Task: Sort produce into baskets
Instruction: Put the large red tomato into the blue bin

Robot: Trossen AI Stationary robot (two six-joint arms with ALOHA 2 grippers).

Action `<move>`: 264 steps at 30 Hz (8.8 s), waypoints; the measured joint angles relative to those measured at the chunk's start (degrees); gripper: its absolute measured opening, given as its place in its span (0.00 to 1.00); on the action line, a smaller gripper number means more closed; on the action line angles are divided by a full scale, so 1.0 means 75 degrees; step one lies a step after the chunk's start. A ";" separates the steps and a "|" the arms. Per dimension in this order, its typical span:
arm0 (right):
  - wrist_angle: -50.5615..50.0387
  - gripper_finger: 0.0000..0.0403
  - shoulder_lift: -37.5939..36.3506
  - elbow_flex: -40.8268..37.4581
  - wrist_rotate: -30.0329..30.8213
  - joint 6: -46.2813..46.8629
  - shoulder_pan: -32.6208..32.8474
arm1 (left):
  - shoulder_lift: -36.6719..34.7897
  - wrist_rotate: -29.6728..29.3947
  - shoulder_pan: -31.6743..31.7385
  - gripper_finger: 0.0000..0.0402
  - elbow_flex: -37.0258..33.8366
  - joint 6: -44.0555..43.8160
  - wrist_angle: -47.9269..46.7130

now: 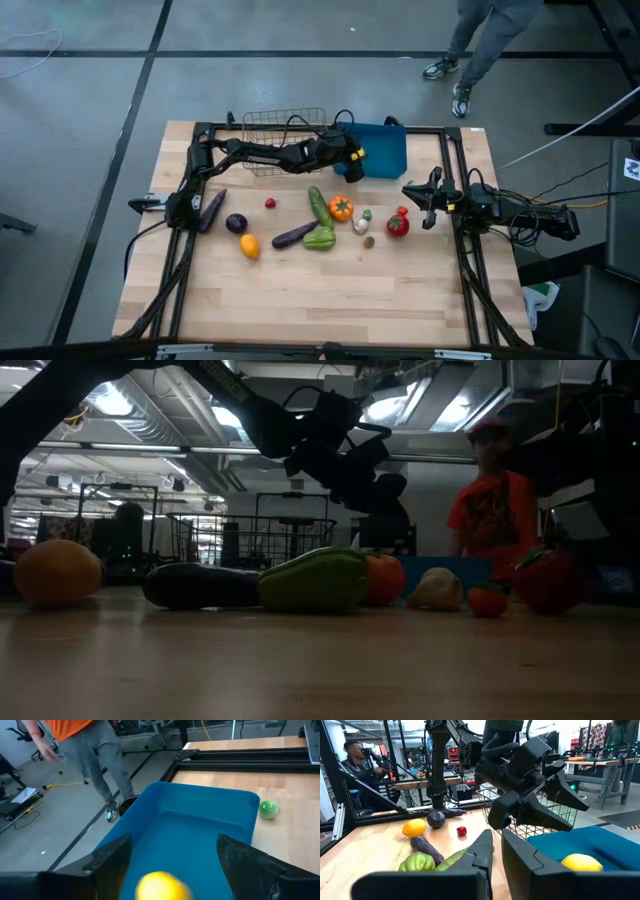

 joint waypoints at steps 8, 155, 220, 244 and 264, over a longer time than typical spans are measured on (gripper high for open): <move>0.0006 0.10 0.0000 0.0000 0.0000 0.0212 0.0000 | -0.0001 0.0000 -0.0051 0.73 0.0000 0.0188 0.0011; -0.7952 0.72 0.9585 0.6170 -0.2578 0.1180 0.0009 | -0.2929 0.0152 -0.1139 0.73 0.0006 -0.1232 -0.5825; -0.7008 0.60 1.1054 0.7163 -0.1744 0.0916 0.0523 | -0.3272 0.0113 -0.0929 0.73 0.0006 -0.1031 -0.5777; -0.6005 0.62 1.1630 0.8553 -0.0330 -0.1883 -0.4054 | -0.3885 0.0115 -0.0793 0.73 0.0009 -0.0983 -0.6213; -0.5190 0.62 1.3213 0.8548 -0.0271 -0.1923 -0.5149 | -0.3885 0.0119 -0.1252 0.73 0.0009 -0.1023 -0.6217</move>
